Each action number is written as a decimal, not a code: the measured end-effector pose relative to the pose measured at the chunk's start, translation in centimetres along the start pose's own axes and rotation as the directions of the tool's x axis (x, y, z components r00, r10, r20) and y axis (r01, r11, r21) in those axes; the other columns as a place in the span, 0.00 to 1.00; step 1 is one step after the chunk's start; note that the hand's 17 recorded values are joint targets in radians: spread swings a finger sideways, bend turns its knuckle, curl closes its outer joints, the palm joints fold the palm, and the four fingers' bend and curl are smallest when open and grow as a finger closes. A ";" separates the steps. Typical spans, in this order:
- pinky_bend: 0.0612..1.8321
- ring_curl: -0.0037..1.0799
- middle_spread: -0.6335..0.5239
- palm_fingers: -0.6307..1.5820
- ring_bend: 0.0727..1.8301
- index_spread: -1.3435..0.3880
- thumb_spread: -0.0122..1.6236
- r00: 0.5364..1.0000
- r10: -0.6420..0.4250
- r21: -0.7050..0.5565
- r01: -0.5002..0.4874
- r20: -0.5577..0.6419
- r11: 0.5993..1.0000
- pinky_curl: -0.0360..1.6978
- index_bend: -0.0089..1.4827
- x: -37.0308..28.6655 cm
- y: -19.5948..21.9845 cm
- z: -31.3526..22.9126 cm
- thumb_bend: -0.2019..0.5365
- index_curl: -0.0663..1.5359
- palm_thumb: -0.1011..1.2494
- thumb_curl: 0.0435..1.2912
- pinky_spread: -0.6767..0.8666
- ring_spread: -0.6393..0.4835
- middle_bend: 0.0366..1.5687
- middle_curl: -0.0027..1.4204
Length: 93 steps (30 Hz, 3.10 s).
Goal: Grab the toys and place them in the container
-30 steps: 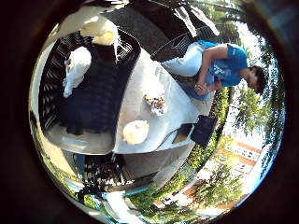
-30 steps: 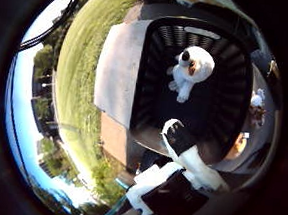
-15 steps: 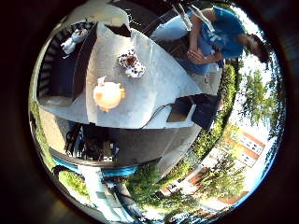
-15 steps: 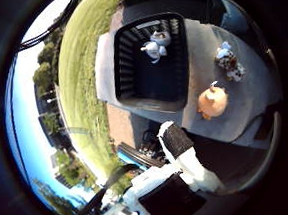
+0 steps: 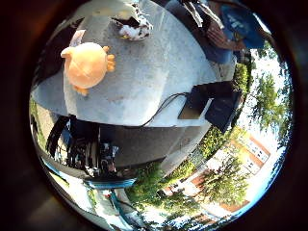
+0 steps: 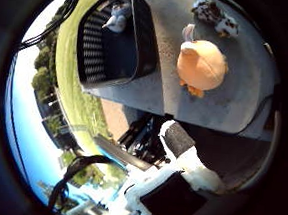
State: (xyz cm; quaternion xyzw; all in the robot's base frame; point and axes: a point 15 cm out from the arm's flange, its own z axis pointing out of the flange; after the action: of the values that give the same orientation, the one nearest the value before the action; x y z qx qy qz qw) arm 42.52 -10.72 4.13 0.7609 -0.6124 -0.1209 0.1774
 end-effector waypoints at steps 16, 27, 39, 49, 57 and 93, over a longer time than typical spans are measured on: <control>0.27 0.31 0.70 0.29 0.13 0.71 0.69 1.000 -0.020 -0.078 0.021 0.016 0.997 0.20 0.11 -0.7 -1.6 8.6 0.25 0.17 0.52 0.21 0.75 0.85 0.10 0.21; 0.25 0.32 0.60 0.43 0.18 0.75 0.68 1.000 -0.012 0.095 0.013 -0.011 0.995 0.17 0.13 0.0 -6.4 9.7 0.25 0.19 0.61 0.26 0.76 0.82 0.11 0.24; 0.50 0.58 0.44 0.74 0.58 0.60 0.64 0.999 -0.033 0.145 0.038 -0.039 0.989 0.28 0.09 -1.5 -9.0 8.9 0.25 0.10 0.73 0.33 0.73 0.65 0.43 0.44; 0.74 0.71 0.38 0.79 0.67 0.42 0.64 0.999 -0.005 0.159 0.013 -0.051 0.987 0.42 0.31 -0.3 -7.3 3.0 0.27 0.03 0.84 0.42 0.63 0.52 0.65 0.63; 0.77 0.76 0.37 0.75 0.70 0.31 0.66 0.999 -0.009 -0.051 0.007 -0.038 0.999 0.46 0.43 -1.8 1.1 -2.8 0.25 0.03 0.80 0.48 0.59 0.49 0.70 0.70; 0.66 0.70 0.42 0.41 0.62 0.43 0.77 0.981 -0.186 0.138 0.178 0.052 0.974 0.50 0.61 -28.6 -9.7 -15.4 0.24 0.06 0.65 0.44 0.60 0.59 0.48 0.66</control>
State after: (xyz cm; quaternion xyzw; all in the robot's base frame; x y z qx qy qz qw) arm 50.99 20.83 13.15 0.8196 -0.5521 -0.1200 0.0948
